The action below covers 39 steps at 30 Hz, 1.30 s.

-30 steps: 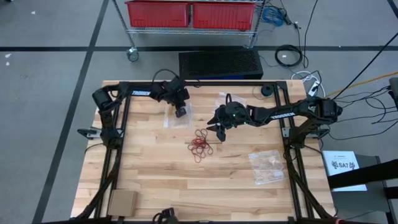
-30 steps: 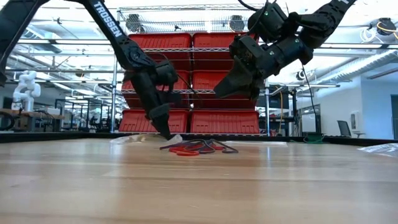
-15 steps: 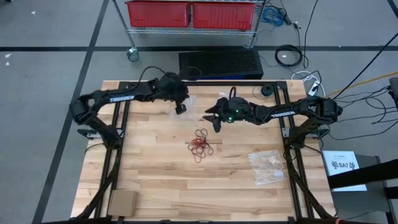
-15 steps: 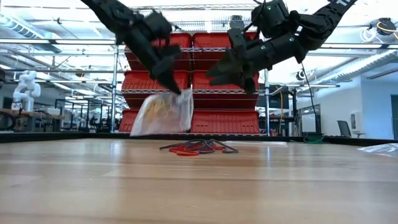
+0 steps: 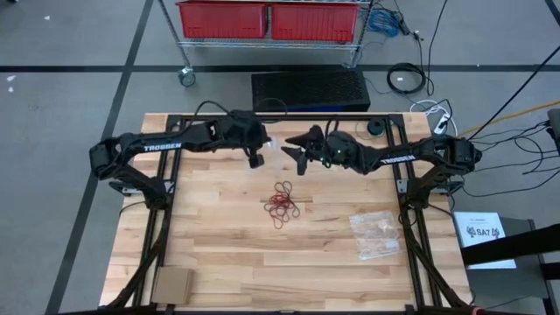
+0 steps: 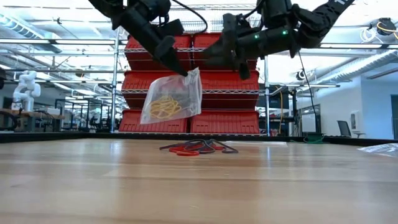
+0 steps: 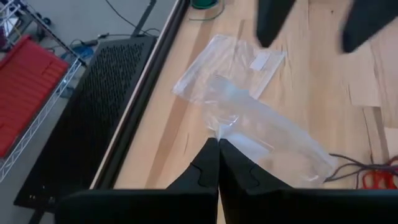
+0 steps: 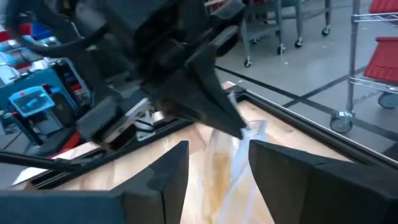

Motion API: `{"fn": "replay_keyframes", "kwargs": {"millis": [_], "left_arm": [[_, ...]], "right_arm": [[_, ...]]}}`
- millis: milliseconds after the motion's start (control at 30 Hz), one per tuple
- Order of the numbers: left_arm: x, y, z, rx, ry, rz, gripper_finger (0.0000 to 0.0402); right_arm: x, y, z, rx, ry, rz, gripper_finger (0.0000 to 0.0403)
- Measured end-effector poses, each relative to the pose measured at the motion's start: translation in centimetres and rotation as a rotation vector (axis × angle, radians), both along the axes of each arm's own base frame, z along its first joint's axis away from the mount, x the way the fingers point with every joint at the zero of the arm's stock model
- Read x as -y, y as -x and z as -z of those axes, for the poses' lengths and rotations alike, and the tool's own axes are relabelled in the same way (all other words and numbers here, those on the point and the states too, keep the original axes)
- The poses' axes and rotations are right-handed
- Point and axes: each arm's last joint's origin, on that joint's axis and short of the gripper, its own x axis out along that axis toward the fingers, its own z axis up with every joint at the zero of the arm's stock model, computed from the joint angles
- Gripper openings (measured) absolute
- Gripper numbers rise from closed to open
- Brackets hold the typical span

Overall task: Sort rubber bands
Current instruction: Close the top left transparent zip bag

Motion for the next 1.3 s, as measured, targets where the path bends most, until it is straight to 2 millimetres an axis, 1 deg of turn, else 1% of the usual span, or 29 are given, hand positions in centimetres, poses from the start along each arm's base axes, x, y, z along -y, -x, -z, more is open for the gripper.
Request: {"fn": "replay_keyframes", "kwargs": {"millis": [433,833,900,1000,1100,1233,1300], "left_arm": [[0.6,-0.4,-0.3,0.032,-0.016,0.02,0.0],[0.7,-0.7,-0.7,0.078,-0.034,0.028,0.0],[0.9,-0.8,-0.7,0.081,-0.034,0.034,0.0],[1.1,-0.9,-0.7,0.08,-0.034,0.042,0.0],[1.3,-1.0,-0.8,0.084,-0.035,0.047,0.0],[1.2,-1.1,-1.0,0.107,-0.044,0.047,0.0],[1.2,-1.1,-1.1,0.117,-0.047,0.047,0.0]], "right_arm": [[1.4,0.4,0.2,-0.033,-0.01,0.045,0.0157],[1.6,0.4,0.1,-0.028,-0.008,0.046,0.0154],[1.6,0.4,0.1,-0.025,0.001,0.054,0.0144],[1.7,0.4,0.0,-0.02,0.021,0.063,0.0119],[1.8,0.5,-0.1,-0.018,0.029,0.066,0.0082],[1.8,0.5,-0.1,-0.026,0.052,0.066,0.0019],[1.8,0.5,-0.1,-0.029,0.059,0.065,0.0006]]}}
